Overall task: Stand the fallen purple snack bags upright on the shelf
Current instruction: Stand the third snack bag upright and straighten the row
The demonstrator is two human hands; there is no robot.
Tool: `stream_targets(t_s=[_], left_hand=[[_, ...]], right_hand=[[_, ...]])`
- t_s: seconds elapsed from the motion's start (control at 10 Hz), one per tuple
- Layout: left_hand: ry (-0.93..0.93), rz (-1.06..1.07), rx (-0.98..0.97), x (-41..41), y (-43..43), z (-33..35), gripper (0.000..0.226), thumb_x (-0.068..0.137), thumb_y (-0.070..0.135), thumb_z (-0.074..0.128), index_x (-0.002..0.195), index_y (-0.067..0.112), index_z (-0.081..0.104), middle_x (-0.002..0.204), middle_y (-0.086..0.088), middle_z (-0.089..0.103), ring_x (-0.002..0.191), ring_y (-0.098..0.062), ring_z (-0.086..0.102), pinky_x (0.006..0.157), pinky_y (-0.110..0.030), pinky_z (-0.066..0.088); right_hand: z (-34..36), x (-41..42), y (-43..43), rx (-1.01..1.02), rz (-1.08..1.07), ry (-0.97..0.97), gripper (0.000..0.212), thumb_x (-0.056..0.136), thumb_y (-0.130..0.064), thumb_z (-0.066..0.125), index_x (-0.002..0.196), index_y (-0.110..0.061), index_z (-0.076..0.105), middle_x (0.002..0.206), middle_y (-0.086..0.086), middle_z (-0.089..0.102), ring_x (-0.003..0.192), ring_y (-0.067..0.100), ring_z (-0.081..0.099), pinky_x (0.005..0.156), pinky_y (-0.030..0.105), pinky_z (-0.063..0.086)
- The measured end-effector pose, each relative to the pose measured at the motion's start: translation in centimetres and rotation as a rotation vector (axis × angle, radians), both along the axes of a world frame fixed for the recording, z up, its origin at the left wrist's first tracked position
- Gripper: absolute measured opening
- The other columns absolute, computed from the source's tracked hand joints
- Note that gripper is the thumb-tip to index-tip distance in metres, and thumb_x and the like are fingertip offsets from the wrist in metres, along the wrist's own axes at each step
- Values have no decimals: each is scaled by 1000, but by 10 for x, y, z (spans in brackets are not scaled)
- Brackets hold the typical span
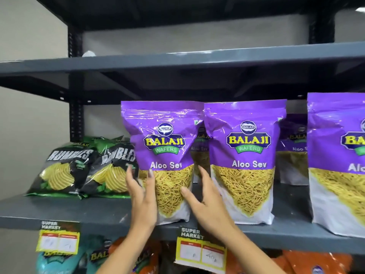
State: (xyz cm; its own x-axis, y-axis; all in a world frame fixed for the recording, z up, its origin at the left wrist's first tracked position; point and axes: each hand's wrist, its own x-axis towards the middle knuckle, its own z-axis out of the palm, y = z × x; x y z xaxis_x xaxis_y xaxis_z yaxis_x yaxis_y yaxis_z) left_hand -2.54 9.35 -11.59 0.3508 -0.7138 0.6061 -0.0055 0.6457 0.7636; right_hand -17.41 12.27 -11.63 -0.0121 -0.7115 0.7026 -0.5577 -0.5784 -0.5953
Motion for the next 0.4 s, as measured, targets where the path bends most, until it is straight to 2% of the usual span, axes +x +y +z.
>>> stream_targets(t_s=[0.1, 0.2, 0.3, 0.4], left_hand=[[26, -55, 37, -1, -9, 0, 80, 79, 63, 42, 147, 28, 22, 154, -5, 37, 137, -19, 41, 115, -47, 32], [-26, -27, 72, -1, -11, 2, 68, 84, 67, 41, 138, 26, 34, 138, -6, 53, 114, -19, 53, 96, -35, 39], [-84, -3, 66, 0, -14, 2, 71, 79, 65, 35, 137, 24, 35, 135, -6, 55, 114, -22, 54, 91, -34, 38], [-72, 63, 44, 1, -5, 5, 75, 83, 60, 34, 145, 18, 28, 150, -8, 41, 135, -25, 41, 111, -45, 34]], right_hand=[[-3, 4, -9, 144, 119, -94, 65, 83, -53, 60, 141, -35, 38, 134, -19, 58, 123, -3, 53, 111, 29, 38], [-7, 3, -12, 140, 80, -105, 63, 72, -71, 55, 126, -40, 47, 118, -15, 70, 111, -5, 62, 102, 32, 47], [-8, 4, -14, 140, 79, -124, 56, 69, -73, 56, 115, -42, 48, 114, -15, 71, 107, -6, 63, 99, 31, 50], [-6, 1, -10, 144, 135, -145, 33, 80, -51, 65, 109, -43, 51, 108, -18, 71, 102, -8, 65, 97, 29, 52]])
